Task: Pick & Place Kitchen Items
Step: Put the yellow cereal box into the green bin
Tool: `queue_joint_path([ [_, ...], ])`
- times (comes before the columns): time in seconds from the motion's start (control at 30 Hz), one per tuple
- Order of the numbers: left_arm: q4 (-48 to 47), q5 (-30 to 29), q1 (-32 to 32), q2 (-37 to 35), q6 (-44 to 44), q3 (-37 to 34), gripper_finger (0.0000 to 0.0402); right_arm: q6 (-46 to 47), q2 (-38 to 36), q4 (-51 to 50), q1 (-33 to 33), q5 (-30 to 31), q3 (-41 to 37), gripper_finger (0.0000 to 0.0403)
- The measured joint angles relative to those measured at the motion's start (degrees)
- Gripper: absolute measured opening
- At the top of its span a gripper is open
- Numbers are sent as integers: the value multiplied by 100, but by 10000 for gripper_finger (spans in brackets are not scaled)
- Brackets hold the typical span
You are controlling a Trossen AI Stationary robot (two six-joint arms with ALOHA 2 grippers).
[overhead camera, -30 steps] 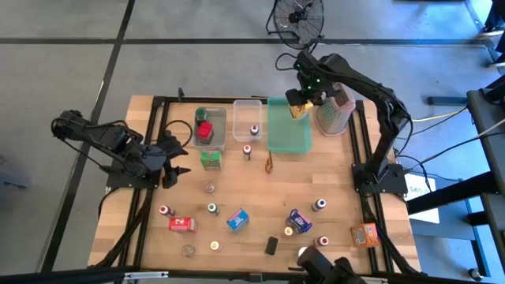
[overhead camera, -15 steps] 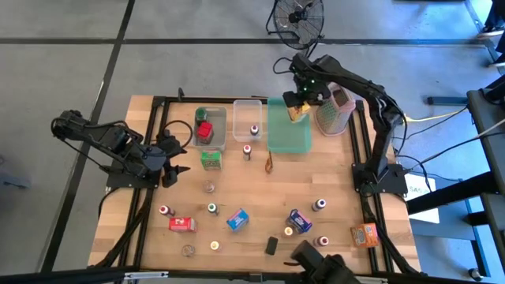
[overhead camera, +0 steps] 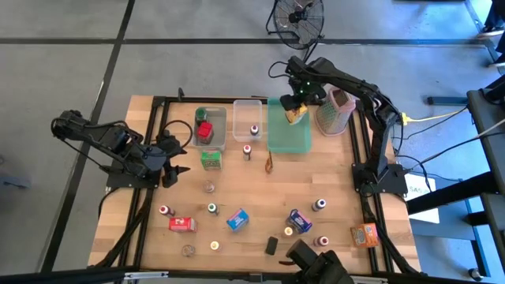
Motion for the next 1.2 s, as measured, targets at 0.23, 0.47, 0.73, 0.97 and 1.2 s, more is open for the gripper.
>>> queue_joint_path([
  [0.23,2,0,0,0,-53,0,286,-381,0,65,-4,208,-2,113],
  [0.47,2,0,0,0,-144,0,287,-1287,0,185,-2,385,-2,113],
  [0.73,1,-15,0,0,-304,0,287,-3025,0,185,-2,809,-2,113],
  [0.97,4,-59,251,-18,-533,0,286,-4678,-2,190,-4,820,-2,113],
  [1.2,46,-10,656,-108,-535,2,286,-5683,-1,192,-7,1016,-2,113],
])
